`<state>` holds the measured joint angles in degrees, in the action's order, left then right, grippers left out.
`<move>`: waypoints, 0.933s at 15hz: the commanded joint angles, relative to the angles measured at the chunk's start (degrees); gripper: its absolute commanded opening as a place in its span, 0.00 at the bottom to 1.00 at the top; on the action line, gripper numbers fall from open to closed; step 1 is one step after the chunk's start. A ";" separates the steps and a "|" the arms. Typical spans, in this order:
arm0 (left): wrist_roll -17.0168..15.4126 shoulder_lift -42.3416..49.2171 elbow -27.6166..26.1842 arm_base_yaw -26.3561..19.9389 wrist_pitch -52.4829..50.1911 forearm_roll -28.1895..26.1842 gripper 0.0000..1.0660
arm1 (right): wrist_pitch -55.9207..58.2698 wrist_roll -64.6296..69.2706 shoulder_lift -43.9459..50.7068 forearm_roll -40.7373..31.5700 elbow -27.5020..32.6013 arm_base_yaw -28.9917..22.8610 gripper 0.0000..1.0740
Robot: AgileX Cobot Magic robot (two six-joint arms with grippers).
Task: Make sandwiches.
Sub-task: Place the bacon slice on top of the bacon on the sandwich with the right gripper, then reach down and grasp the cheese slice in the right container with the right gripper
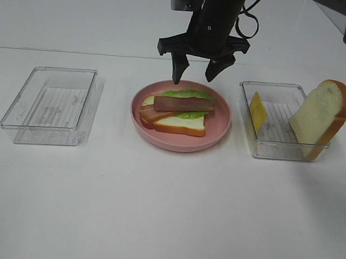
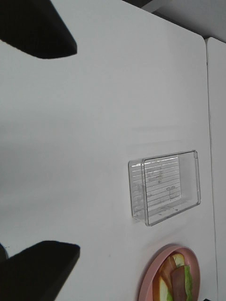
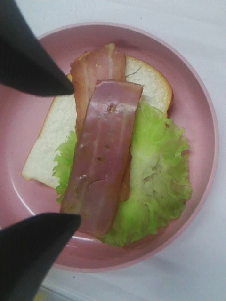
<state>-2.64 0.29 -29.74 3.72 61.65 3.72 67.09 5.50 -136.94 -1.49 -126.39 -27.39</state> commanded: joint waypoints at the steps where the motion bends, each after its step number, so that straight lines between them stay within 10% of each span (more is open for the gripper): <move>1: 0.00 1.20 0.11 0.29 -0.34 0.00 0.92 | 2.92 0.52 -0.17 0.34 -1.26 0.06 0.83; 9: 0.00 1.20 0.11 0.29 -0.34 0.29 0.92 | 9.40 1.83 4.53 3.15 -8.48 0.17 0.83; 14: 0.00 1.20 0.11 0.29 -0.34 0.34 0.92 | 9.40 2.46 11.92 4.81 0.29 4.01 0.83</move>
<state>-2.64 0.29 -29.74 3.72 61.65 3.90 69.44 7.62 -123.59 3.15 -121.58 -22.17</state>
